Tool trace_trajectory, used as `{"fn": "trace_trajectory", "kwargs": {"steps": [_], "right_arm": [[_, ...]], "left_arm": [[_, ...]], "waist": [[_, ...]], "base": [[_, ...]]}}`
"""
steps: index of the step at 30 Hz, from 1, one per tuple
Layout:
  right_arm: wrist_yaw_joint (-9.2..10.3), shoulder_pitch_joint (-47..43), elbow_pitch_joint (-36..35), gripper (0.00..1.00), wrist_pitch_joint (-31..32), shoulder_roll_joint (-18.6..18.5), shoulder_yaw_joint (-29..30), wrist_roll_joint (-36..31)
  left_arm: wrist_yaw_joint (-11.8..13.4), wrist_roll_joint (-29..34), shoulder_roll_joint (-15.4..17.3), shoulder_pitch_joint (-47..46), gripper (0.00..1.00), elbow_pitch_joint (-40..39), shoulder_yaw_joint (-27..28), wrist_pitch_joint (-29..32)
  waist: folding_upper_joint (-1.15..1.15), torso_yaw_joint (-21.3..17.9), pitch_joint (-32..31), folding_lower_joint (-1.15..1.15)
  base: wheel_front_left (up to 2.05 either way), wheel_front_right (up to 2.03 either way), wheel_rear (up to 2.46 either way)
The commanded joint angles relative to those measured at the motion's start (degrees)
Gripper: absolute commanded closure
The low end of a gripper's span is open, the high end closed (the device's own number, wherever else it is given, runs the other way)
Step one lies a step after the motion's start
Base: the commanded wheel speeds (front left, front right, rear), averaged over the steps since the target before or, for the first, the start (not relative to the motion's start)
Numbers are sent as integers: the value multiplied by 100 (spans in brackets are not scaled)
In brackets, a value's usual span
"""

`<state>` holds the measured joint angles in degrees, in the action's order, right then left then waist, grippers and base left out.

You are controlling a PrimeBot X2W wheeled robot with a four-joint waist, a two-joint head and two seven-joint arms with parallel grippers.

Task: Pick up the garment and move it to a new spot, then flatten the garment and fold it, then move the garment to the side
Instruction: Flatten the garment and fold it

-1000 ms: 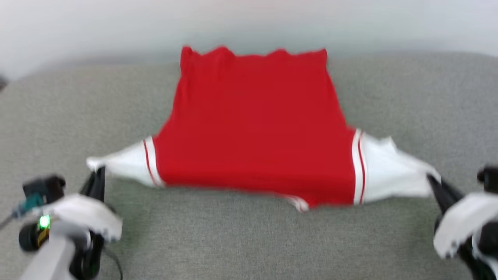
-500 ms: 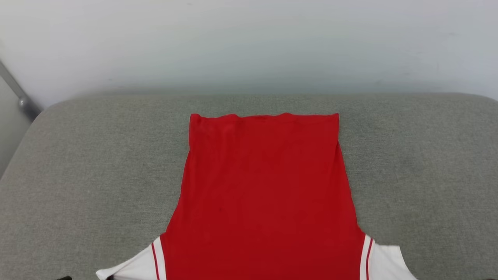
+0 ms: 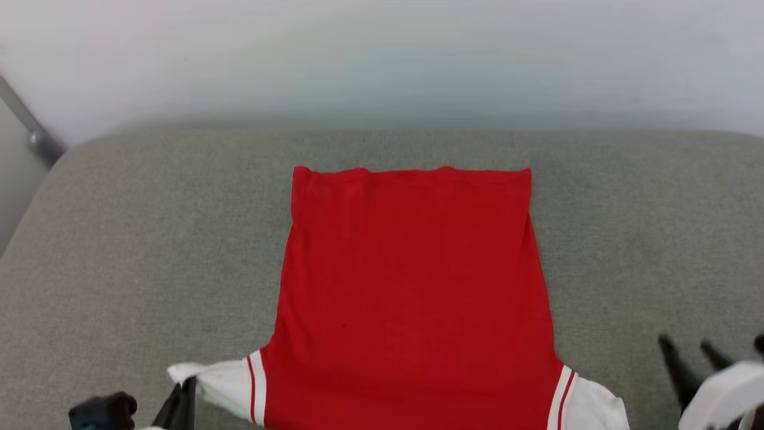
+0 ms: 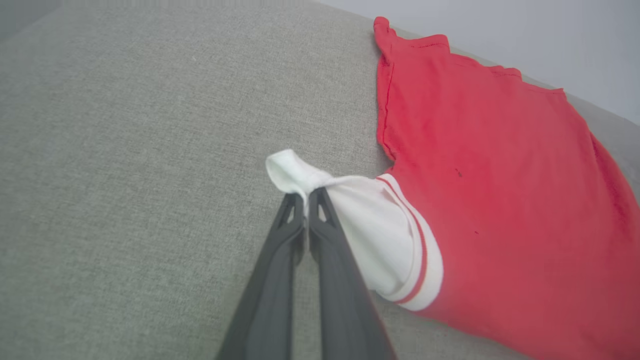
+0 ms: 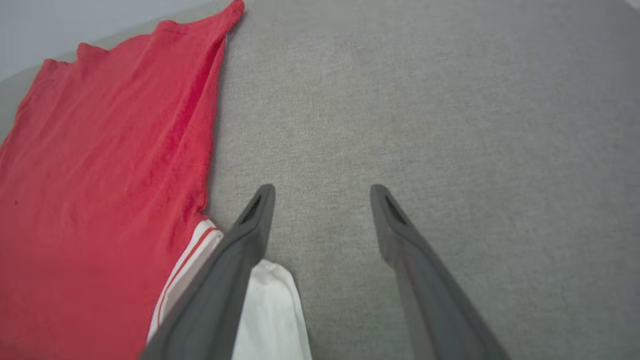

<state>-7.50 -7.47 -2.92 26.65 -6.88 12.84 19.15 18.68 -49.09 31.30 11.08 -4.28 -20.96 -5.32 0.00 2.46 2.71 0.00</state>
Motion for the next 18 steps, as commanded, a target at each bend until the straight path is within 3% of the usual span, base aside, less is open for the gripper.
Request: {"fn": "trace_trajectory", "kwargs": {"steps": [1, 5, 9, 18], "right_arm": [[2, 436, 129, 0, -179, -66, 71, -58], [2, 1550, 774, 0, -432, -176, 194, -87], [2, 2772, 1519, 0, -242, -391, 119, 9], [2, 5021, 2898, 0, 1473, -788, -59, -38]], "left_arm": [[-37, 59, -34, -204, 100, -72, 29, -81], [-125, 192, -108, -563, 100, -170, -22, -221], [-204, 330, -224, -943, 100, -287, -118, -325], [-449, 620, -520, -1785, 100, -441, -399, -503]], "waist": [[0, 63, 230, 0], [0, 227, 595, 0], [0, 397, 937, 0], [0, 904, 1844, 0]], "base": [[0, 0, 0], [0, 0, 0], [0, 0, 0], [0, 0, 0]]}}
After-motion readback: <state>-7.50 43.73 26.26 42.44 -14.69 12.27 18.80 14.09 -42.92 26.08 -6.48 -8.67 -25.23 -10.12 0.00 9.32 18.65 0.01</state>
